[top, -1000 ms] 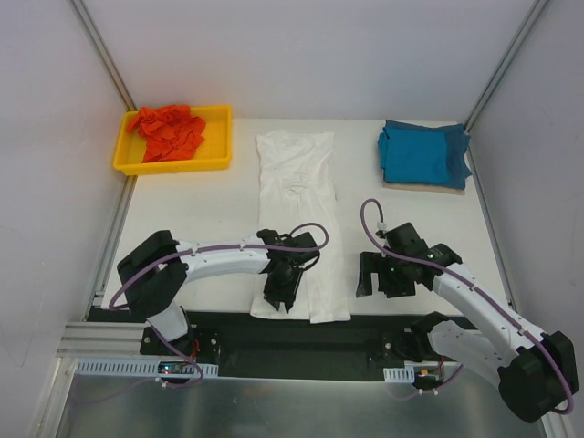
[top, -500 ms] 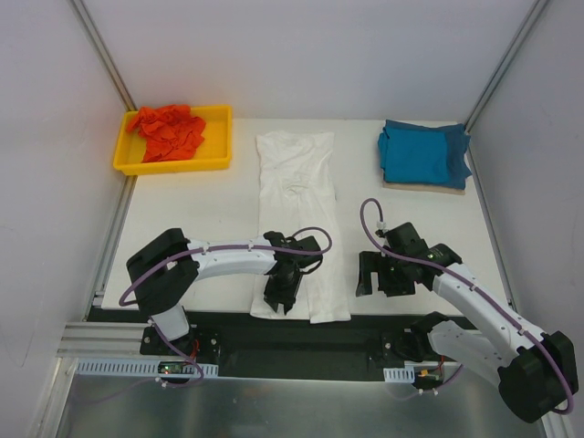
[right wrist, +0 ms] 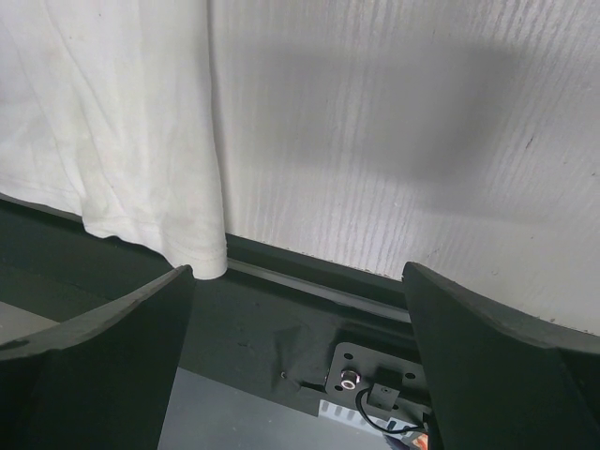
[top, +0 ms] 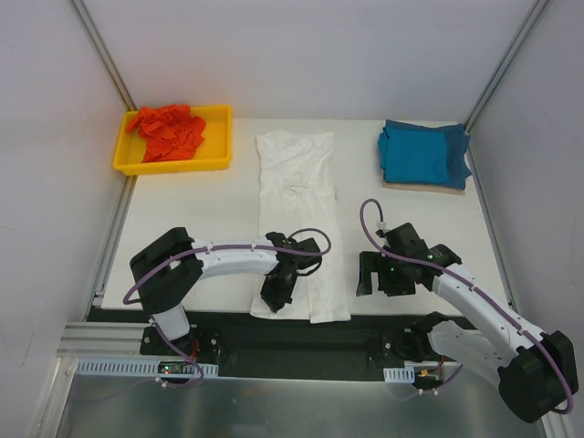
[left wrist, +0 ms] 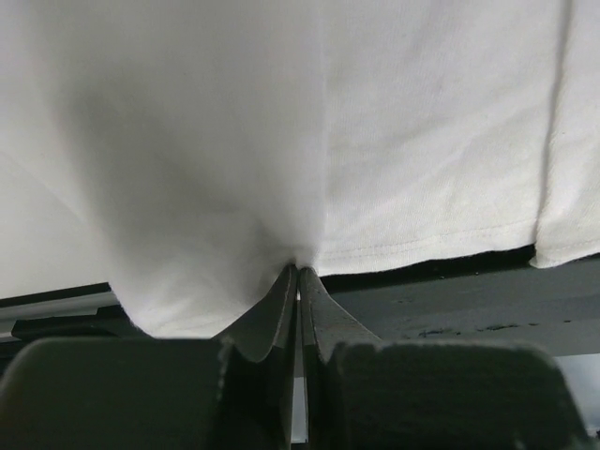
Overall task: Fold and stack the t-shirts
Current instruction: Fold the tshirt
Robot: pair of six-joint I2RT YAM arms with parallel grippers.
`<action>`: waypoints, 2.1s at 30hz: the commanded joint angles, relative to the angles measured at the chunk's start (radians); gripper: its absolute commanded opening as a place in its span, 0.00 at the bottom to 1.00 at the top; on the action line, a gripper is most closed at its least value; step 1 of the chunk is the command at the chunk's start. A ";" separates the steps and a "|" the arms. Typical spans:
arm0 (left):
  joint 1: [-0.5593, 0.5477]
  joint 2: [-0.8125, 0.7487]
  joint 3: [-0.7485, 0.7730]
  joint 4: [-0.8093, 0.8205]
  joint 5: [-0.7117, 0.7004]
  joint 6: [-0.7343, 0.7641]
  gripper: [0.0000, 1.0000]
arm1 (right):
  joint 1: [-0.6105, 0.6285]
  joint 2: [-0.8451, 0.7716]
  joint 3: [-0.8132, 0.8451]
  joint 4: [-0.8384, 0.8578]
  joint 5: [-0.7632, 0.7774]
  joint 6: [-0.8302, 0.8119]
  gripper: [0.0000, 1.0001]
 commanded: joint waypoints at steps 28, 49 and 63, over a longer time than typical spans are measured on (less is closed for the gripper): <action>-0.008 -0.045 0.190 0.057 0.221 0.022 0.00 | 0.003 -0.050 0.004 0.008 0.018 -0.017 0.97; -0.006 0.080 0.212 0.157 0.302 0.054 0.53 | -0.031 -0.084 0.008 -0.015 0.026 0.009 0.99; 0.047 -0.568 -0.277 0.157 0.167 -0.198 0.99 | -0.033 -0.147 -0.050 0.002 -0.282 0.015 0.97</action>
